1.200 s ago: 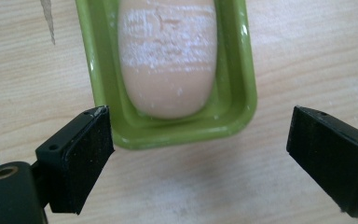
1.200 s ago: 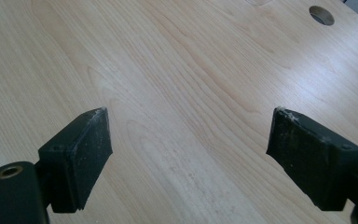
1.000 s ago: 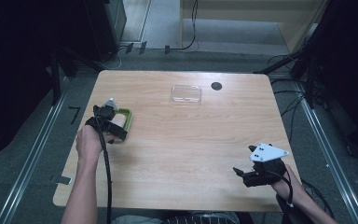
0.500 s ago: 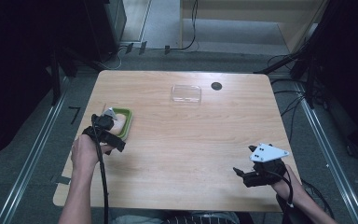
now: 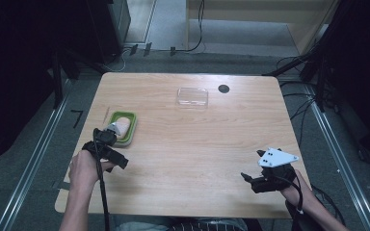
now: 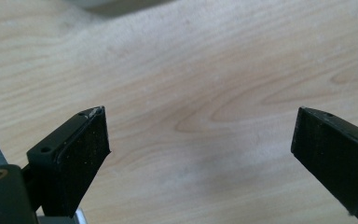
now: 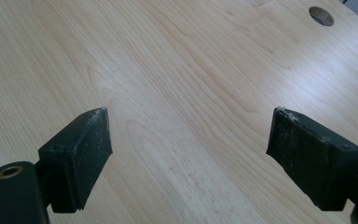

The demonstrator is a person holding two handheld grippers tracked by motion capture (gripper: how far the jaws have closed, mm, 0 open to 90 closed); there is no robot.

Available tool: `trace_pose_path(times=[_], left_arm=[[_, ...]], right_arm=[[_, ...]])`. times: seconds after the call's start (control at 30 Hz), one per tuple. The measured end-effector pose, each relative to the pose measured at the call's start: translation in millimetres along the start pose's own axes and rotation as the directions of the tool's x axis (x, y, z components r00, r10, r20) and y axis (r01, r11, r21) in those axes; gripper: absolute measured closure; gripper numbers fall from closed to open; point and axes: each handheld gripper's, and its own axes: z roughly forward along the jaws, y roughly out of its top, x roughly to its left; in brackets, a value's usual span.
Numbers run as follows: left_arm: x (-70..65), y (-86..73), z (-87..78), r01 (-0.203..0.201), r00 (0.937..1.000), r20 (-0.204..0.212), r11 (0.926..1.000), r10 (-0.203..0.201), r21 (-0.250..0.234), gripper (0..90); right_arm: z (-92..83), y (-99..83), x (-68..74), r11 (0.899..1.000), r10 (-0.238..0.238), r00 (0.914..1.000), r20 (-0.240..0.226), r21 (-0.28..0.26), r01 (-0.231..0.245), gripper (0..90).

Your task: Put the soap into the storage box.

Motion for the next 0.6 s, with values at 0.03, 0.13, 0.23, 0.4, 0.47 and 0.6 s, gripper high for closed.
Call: trace_pose_path(times=[0.03, 0.13, 0.23, 0.4, 0.47, 0.6], left_arm=[[-2.2, -5.1, 1.0, -0.01, 1.0, 0.001, 0.9999, 0.009, 0.007, 4.5], [-4.7, -11.3, 2.9, -0.016, 0.9998, 0.008, 0.9997, 0.016, 0.018, 4.5], [-7.4, -19.3, 6.4, -0.02, 0.9998, 0.009, 0.9994, 0.019, 0.03, 4.5], [-10.9, -32.5, 13.2, -0.024, 0.9994, 0.025, 0.9985, 0.022, 0.05, 3.9], [-9.9, -37.5, 15.1, -0.008, 0.9996, 0.028, 0.9996, 0.007, 0.027, 3.6], [-8.0, -43.2, 25.1, 0.006, 0.9996, 0.028, 0.9997, -0.006, 0.022, 1.2]], right_arm=[[0.0, 0.0, 0.1, 1.0, 0.0, 1.0, 0.0, 0.001, 0.0, 13.6], [0.0, 0.0, 0.0, 1.0, 0.0, 1.0, 0.0, -0.001, 0.0, 13.6], [0.1, 0.1, 0.1, 1.0, -0.003, 1.0, -0.001, 0.002, 0.003, 13.6], [0.1, -0.1, 0.1, 1.0, -0.002, 1.0, 0.001, 0.002, 0.002, 13.6], [0.1, -0.1, 0.1, 1.0, -0.002, 1.0, 0.0, 0.002, 0.002, 13.6], [0.1, -0.4, -0.1, 1.0, 0.001, 1.0, 0.001, 0.0, -0.001, 13.7]])
